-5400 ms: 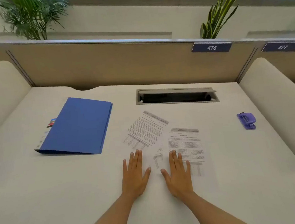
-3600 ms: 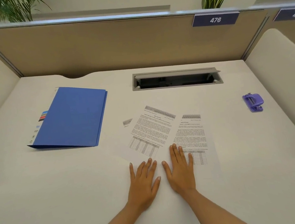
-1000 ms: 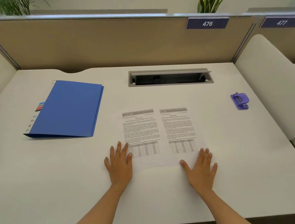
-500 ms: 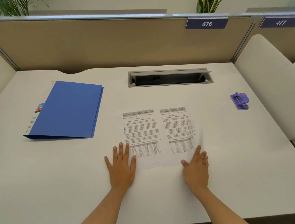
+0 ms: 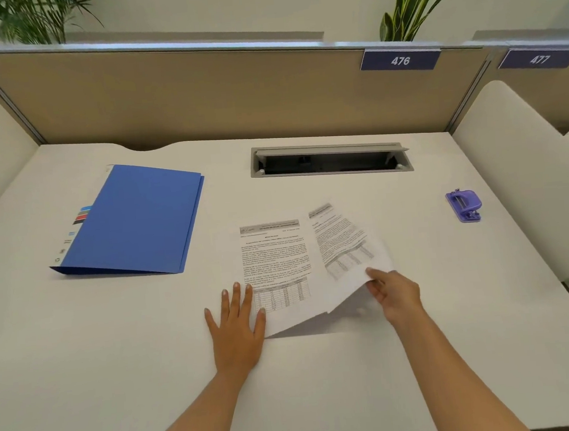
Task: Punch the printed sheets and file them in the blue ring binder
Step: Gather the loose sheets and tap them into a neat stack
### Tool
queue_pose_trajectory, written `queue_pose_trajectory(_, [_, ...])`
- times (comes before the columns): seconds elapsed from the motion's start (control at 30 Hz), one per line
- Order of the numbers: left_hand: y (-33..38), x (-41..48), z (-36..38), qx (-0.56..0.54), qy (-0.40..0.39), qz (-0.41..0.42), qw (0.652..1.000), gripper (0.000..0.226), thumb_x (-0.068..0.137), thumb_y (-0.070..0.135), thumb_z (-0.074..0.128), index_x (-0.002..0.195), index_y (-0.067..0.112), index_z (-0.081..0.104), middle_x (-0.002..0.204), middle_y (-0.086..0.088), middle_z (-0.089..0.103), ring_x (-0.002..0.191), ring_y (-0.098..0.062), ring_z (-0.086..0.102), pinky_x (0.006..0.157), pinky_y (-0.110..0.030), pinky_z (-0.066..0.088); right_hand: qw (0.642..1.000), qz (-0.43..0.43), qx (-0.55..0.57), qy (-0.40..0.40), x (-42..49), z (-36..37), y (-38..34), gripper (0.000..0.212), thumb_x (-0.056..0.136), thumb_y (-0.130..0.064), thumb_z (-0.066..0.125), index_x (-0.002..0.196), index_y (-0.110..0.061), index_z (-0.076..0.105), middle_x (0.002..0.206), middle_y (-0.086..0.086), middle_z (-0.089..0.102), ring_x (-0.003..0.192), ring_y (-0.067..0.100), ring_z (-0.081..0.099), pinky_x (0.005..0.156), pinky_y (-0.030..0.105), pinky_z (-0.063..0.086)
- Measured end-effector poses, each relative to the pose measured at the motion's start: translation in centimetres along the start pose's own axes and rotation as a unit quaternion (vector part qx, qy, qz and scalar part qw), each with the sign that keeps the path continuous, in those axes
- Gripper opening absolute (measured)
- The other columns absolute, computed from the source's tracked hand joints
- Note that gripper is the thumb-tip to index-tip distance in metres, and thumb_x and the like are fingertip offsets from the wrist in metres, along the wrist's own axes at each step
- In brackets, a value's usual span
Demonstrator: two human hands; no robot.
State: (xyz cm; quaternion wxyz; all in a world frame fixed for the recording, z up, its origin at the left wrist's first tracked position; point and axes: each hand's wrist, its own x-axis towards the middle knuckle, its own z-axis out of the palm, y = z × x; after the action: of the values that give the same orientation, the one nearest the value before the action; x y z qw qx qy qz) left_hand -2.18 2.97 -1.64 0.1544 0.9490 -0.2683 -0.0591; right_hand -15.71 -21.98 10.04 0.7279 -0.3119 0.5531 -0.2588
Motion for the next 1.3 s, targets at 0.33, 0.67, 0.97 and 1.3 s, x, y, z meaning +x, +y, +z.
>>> queue_pose_trajectory(0.33, [0.1, 0.1, -0.1, -0.001, -0.005, -0.004, 1.000, 0.063, 0.094, 0.055, 0.014, 0.152, 0.033, 0.009, 0.160, 0.010, 0.004, 0.148, -0.014, 0.000, 0.116, -0.053, -0.004, 0.971, -0.089, 0.191, 0.112, -0.9, -0.9, -5.5, 0.083, 0.074, 0.020, 0.064, 0.141, -0.021, 0.037, 0.107, 0.018, 0.060, 0.072, 0.020, 0.062, 0.081, 0.037, 0.057])
queue_pose_trajectory(0.67, [0.1, 0.0, -0.4, -0.011, -0.006, 0.002, 1.000, 0.067, 0.092, 0.060, -0.004, 0.152, 0.033, 0.011, 0.160, 0.010, 0.006, 0.148, -0.014, 0.002, 0.115, -0.052, -0.005, 0.980, -0.130, -0.119, 0.093, -2.5, 0.4, 5.6, 0.048, 0.080, 0.001, 0.069, 0.125, -0.015, 0.061, 0.098, 0.010, 0.063, 0.077, 0.018, 0.064, 0.086, 0.034, 0.055])
queue_pose_trajectory(0.97, [0.2, -0.1, -1.4, -0.063, -0.020, 0.003, 0.998, 0.075, 0.086, 0.071, -0.009, 0.152, 0.035, 0.000, 0.158, 0.017, -0.009, 0.146, -0.008, -0.012, 0.115, -0.046, -0.017, 0.909, -0.180, -0.358, -0.113, -4.9, 1.5, 11.5, 0.051, 0.086, -0.017, 0.066, 0.133, -0.031, 0.051, 0.127, -0.008, 0.058, 0.114, 0.014, 0.058, 0.097, 0.032, 0.050])
queue_pose_trajectory(1.3, [0.2, 0.1, -1.0, -0.004, -0.027, -0.002, 1.000, 0.076, 0.089, 0.072, 0.017, 0.152, 0.034, 0.001, 0.160, 0.011, -0.004, 0.147, -0.013, -0.007, 0.114, -0.050, -0.013, 0.807, -0.299, -0.506, 0.056, -3.1, 1.2, 9.6, 0.079, 0.078, -0.036, 0.072, 0.144, -0.025, 0.030, 0.150, 0.005, 0.022, 0.137, 0.029, 0.028, 0.108, 0.052, 0.024])
